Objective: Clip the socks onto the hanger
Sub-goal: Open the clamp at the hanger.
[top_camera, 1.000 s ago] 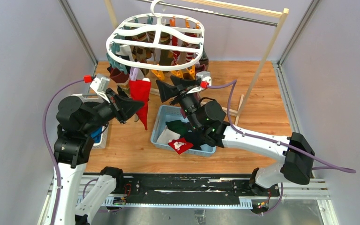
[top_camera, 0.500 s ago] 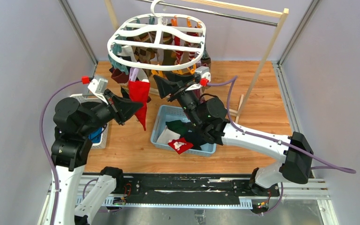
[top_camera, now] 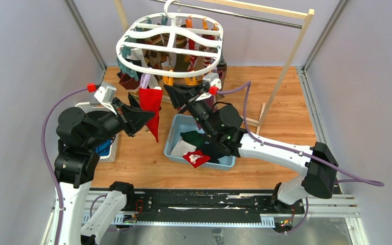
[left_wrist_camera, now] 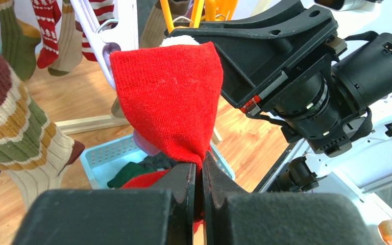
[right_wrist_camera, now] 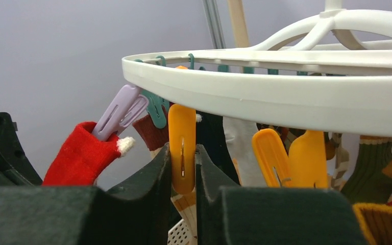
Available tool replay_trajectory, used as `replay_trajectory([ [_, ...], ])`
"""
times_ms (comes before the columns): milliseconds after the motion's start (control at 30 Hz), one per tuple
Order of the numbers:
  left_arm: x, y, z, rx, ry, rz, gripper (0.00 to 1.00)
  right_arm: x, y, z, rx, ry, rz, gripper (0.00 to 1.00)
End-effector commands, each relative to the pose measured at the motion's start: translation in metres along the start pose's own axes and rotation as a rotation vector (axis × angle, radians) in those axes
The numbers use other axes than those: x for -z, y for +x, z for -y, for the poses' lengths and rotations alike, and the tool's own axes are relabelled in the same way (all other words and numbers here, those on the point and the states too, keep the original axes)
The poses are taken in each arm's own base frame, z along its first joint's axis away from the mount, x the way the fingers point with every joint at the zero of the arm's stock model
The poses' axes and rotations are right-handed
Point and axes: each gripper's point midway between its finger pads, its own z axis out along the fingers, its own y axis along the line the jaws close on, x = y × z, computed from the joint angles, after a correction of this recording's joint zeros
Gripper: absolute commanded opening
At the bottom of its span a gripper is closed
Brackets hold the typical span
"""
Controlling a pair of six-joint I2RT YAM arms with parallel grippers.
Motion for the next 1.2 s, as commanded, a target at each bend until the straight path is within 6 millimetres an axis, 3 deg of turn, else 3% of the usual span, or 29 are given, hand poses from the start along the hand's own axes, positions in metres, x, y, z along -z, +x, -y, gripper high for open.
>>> replay_trajectory([
  [0, 0.007, -0.010, 0.004, -0.042, -0.019, 0.030, 0.07, -0.001, -0.027, -0.007, 0.003, -0.027, 0.065, 0.10],
  [100, 0.009, -0.013, -0.009, -0.046, -0.099, 0.045, 0.15, 0.001, -0.032, -0.007, 0.011, -0.030, 0.075, 0.01],
  [167, 0.013, -0.016, -0.024, -0.051, -0.192, 0.055, 0.36, 0.002, -0.035, -0.007, 0.017, -0.030, 0.076, 0.00],
  [233, 0.020, -0.017, -0.042, -0.054, -0.310, 0.060, 0.70, 0.002, -0.036, -0.008, 0.023, -0.032, 0.073, 0.00],
  [367, 0.037, -0.029, -0.054, -0.090, -0.427, 0.111, 0.86, 0.001, -0.036, -0.007, 0.037, -0.029, 0.060, 0.00],
  [500, 0.041, -0.043, -0.031, -0.129, -0.348, 0.166, 0.88, 0.000, -0.035, -0.009, 0.048, -0.035, 0.047, 0.00],
  [633, 0.028, -0.049, 0.012, -0.094, -0.116, 0.138, 0.90, -0.001, -0.033, -0.013, 0.053, -0.046, 0.037, 0.00],
  [700, 0.019, -0.052, 0.024, -0.042, -0.038, 0.101, 0.91, -0.002, -0.032, -0.016, 0.054, -0.054, 0.033, 0.00],
  [933, -0.012, -0.077, 0.030, 0.072, 0.081, 0.121, 0.90, -0.006, -0.032, -0.022, 0.054, -0.061, 0.028, 0.00],
  [1167, -0.033, -0.095, 0.024, 0.128, 0.116, 0.167, 0.80, -0.009, -0.027, -0.028, 0.070, -0.064, 0.028, 0.00],
])
